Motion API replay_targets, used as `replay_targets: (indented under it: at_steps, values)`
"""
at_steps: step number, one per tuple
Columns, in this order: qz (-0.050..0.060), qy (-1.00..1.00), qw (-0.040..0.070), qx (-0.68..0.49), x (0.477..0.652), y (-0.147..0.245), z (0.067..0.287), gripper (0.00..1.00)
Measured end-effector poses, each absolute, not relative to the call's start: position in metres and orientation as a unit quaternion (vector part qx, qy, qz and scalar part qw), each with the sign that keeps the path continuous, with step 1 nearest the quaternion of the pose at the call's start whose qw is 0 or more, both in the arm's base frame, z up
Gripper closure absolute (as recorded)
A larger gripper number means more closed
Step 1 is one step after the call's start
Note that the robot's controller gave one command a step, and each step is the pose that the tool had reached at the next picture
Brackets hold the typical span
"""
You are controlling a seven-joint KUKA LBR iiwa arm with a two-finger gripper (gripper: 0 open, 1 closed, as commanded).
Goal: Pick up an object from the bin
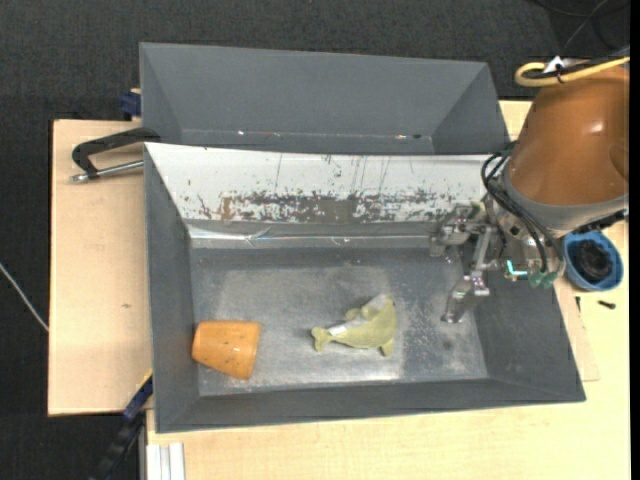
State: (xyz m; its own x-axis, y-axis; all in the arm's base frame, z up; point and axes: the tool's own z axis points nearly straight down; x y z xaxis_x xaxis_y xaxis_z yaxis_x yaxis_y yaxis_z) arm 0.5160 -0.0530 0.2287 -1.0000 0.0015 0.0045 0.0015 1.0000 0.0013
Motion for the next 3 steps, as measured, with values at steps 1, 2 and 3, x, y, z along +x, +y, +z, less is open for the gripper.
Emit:
replay_targets:
  at_steps: [1,2,3]
  values:
    - [-0.001,-0.998,-0.002,0.067,0.5540,-0.0255,0.0692,0.00]
    - [0.000,-0.998,0.000,0.067,0.5528,-0.0263,0.0732,1.00]
    - [0.000,-0.998,-0.002,0.067,0.5535,-0.0260,0.0724,0.00]
